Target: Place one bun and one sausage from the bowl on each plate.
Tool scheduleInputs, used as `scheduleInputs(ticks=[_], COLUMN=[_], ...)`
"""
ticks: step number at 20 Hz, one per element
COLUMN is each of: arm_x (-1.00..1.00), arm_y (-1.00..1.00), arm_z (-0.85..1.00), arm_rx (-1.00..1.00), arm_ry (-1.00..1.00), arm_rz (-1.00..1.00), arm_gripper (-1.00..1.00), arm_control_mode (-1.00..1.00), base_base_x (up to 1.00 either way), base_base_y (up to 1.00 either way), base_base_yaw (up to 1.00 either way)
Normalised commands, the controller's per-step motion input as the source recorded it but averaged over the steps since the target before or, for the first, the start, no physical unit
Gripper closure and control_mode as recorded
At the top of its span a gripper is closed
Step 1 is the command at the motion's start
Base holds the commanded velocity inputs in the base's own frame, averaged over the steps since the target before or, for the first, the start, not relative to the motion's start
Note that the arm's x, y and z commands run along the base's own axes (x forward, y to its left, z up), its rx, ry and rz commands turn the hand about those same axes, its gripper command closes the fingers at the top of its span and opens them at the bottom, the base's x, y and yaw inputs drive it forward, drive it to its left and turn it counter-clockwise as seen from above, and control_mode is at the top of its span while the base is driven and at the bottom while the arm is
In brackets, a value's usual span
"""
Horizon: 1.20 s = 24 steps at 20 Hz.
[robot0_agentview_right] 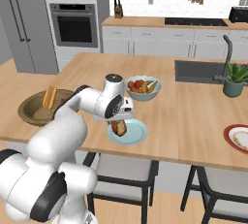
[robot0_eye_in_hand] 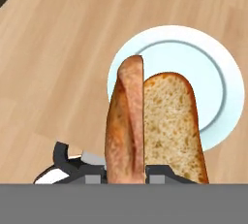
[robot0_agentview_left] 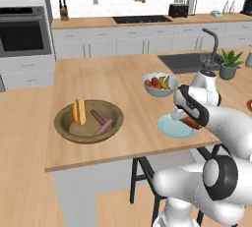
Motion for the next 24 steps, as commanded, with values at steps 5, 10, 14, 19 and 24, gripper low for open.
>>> scheduleInputs(ticks=[5, 10, 14, 19, 24], arm_x=[0.62, 0.2, 0.01, 0.06, 0.34], arm_y=[0.06, 0.02, 0.0, 0.0, 0.04], arm_z=[-0.38, -0.44, -0.33, -0.33, -0.45], arm_rx=[-0.02, -0.03, 0.0, 0.0, -0.03], arm_ry=[0.0, 0.0, 0.0, 0.0, 0.0], arm_rz=[0.0, 0.0, 0.0, 0.0, 0.0], arm_gripper=[1.0, 1.0, 1.0, 1.0, -1.0], arm_control_mode=[-1.0, -1.0, -1.0, -1.0, -1.0], base_base_x=[0.0, 0.0, 0.0, 0.0, 0.0], base_base_y=[0.0, 0.0, 0.0, 0.0, 0.0], base_base_yaw=[0.0, 0.0, 0.0, 0.0, 0.0])
